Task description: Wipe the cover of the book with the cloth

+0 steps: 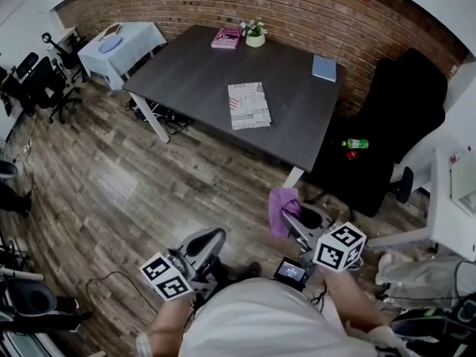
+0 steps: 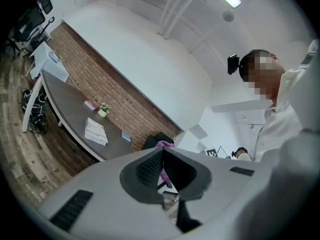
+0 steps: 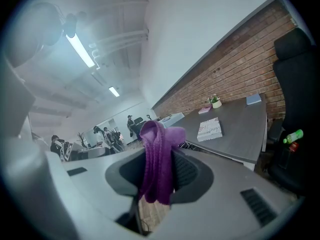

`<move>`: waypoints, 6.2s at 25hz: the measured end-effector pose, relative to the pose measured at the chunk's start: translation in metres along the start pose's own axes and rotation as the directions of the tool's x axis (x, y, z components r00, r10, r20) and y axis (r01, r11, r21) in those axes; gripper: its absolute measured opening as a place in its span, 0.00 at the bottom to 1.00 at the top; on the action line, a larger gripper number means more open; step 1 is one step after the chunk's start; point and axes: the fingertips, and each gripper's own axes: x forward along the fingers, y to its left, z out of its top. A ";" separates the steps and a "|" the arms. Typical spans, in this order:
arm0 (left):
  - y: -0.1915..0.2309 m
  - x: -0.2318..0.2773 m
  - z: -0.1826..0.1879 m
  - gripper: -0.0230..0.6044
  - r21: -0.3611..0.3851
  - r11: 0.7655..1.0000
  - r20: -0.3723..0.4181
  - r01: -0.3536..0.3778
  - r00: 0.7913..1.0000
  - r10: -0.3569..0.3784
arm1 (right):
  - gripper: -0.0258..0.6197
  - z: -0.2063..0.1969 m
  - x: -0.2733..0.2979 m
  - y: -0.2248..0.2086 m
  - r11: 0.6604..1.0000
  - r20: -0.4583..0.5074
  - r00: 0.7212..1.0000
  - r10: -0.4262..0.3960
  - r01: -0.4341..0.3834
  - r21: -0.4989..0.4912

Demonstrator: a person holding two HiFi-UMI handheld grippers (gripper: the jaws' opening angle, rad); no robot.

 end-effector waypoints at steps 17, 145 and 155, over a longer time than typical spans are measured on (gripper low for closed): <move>0.000 0.006 -0.002 0.05 0.020 1.000 -0.002 -0.004 1.000 0.004 | 0.21 0.016 0.002 -0.003 0.997 0.036 0.999 0.016 -0.019 0.079; 0.425 0.284 -0.045 0.11 -0.039 0.981 -0.713 -0.191 0.693 0.107 | 0.22 0.081 0.548 -0.365 0.342 -0.518 0.657 -0.547 -0.390 -0.855; 0.429 0.284 -0.054 0.11 -0.056 0.970 -0.726 -0.234 0.677 0.121 | 0.21 0.069 0.541 -0.359 0.363 -0.561 0.643 -0.522 -0.427 -0.828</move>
